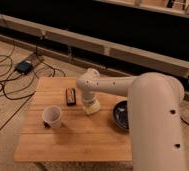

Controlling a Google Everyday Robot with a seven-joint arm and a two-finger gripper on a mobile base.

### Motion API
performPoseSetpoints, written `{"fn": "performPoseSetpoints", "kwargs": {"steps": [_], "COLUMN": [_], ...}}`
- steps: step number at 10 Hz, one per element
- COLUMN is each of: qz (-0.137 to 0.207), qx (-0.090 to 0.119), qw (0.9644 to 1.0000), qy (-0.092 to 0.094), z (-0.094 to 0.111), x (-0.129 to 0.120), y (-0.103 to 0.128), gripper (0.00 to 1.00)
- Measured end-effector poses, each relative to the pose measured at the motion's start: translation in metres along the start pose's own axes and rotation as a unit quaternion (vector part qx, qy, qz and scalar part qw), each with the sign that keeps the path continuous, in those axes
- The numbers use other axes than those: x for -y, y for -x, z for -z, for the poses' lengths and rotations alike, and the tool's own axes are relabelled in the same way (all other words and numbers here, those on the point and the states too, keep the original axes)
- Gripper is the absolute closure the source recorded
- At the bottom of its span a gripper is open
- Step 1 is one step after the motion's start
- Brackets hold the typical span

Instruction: Wipe the white sponge on the table

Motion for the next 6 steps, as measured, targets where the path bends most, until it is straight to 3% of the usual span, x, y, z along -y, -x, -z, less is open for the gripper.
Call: {"fn": "performPoseSetpoints", "kwargs": {"steps": [4,6], "qz": [0.014,0.018], "qx": [0.063,0.099], "qw": [0.9977,0.9943], "qy": [0.022,0.033], "z": [0.0,-0.004], "x": [0.024,0.044], "y": [0.002,0.008], "gripper": [1.0,1.0]}}
